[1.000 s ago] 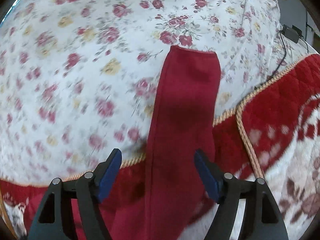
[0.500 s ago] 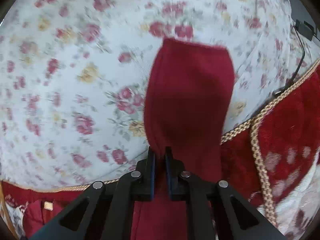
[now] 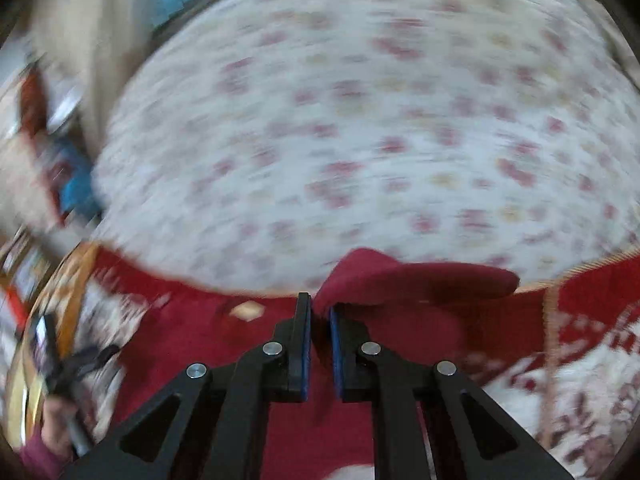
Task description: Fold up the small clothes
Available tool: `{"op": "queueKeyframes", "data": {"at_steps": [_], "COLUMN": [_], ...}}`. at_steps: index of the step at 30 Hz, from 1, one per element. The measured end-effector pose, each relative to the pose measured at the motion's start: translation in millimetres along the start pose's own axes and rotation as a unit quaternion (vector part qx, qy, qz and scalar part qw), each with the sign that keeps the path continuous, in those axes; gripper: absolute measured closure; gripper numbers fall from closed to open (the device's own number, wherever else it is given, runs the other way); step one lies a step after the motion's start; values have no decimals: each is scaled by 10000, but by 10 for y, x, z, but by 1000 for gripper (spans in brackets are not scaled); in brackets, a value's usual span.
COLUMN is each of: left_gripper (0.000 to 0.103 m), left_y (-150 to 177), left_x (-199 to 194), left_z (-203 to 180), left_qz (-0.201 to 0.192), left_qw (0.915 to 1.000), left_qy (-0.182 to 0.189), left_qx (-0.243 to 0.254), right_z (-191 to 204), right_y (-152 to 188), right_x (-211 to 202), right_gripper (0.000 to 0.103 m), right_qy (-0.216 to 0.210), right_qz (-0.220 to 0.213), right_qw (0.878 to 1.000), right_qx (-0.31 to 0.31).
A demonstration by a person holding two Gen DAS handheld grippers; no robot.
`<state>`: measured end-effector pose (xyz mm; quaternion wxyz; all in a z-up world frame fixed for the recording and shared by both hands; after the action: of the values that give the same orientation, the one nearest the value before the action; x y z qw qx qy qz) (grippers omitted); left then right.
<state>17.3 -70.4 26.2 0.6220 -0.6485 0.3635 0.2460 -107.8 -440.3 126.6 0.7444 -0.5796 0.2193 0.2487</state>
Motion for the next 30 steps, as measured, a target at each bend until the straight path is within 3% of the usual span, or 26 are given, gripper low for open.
{"op": "queueKeyframes", "data": {"at_steps": [3,6,9,12,15,19,25,26,27,28,30], "left_gripper": [0,0,0,0,0,0,0,0,0,0,0], "left_y": [6,29,33,22,20,14,-53,-56,-53,-38,5], "left_x": [3,35,17,-15,-13,-44,-27,-13,10,72,160], "left_z": [-15,1,40,60,40,-12,162,186,203,226,256], "left_qz": [16,108,126,94,147,82,42,42,73,200,409], "left_qw": [10000,9999,9999,9998,9995,9997,9993,9993,9994,9995,9984], "left_qy": [66,52,89,145,234,226,142,126,66,-116,-382], "left_qx": [1,-4,-28,-74,-160,-92,-329,-344,-324,-225,-78], "right_z": [702,974,818,533,496,865,1417,1430,1425,1408,1356], "right_y": [412,953,1233,1296,1223,1041,1017,1032,1044,1059,1049], "right_x": [402,861,934,848,779,826,1443,1540,1616,1715,1769], "right_gripper": [91,58,53,35,35,35,36,38,47,56,64], "right_qy": [-221,-632,-729,-698,-593,-705,-578,-471,-371,-285,-281], "right_qz": [395,1263,1410,1288,1197,1048,1218,1275,1338,1432,1381], "right_qw": [9970,9889,9873,9868,9884,9918,9893,9886,9878,9864,9869], "right_qx": [-627,-466,116,685,721,169,-564,-650,-711,-759,-790]}}
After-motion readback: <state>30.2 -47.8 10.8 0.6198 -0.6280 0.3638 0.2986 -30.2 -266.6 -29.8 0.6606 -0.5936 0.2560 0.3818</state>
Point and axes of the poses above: each gripper's, at about its wrist camera, not at the fingertips, and x roughly the way its jaws point, z to its left, y to its underside, the point moved 5 cm from there along x, roughly the way its jaws point, and after that the axes turned 1 degree about -y, right-handed, at the moved point
